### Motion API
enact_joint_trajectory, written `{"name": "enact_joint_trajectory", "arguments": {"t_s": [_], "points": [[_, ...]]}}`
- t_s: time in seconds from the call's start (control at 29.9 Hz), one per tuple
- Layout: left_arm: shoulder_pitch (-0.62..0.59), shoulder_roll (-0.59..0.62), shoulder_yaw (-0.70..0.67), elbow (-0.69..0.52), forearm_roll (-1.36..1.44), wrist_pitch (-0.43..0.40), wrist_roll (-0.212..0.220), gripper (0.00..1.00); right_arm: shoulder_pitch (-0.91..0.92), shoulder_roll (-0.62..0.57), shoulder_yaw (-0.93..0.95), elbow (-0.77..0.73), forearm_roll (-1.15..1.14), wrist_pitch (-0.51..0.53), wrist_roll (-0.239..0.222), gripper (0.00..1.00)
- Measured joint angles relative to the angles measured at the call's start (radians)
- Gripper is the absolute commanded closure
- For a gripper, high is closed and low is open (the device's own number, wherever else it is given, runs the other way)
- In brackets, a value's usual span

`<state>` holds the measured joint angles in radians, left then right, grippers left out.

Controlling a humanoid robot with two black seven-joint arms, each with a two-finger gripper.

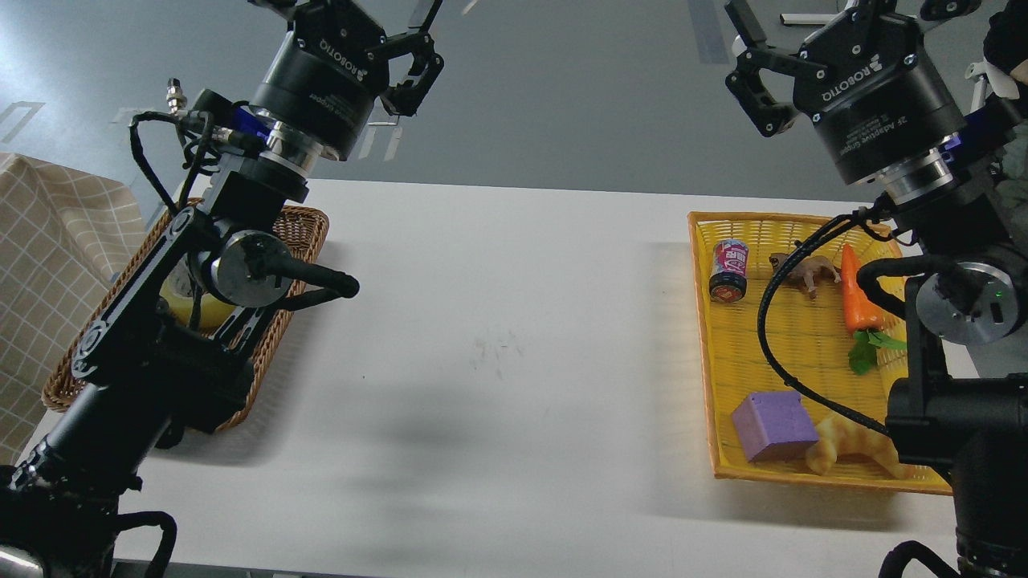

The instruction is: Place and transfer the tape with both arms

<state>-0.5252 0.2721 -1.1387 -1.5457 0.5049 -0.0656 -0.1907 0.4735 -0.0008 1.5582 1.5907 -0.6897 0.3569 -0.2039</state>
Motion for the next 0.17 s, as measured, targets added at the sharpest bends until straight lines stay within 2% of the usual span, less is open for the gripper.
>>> {"name": "enact_joint_trajectory", "arguments": {"t_s": [0.17], "points": [[0.033, 0.015, -0.042, 0.0, 0.003, -0.019, 0.002, 0.01, -0.004, 0.001, -0.034, 0.006, -0.012, -0.004, 0.003, 0.01]]}}
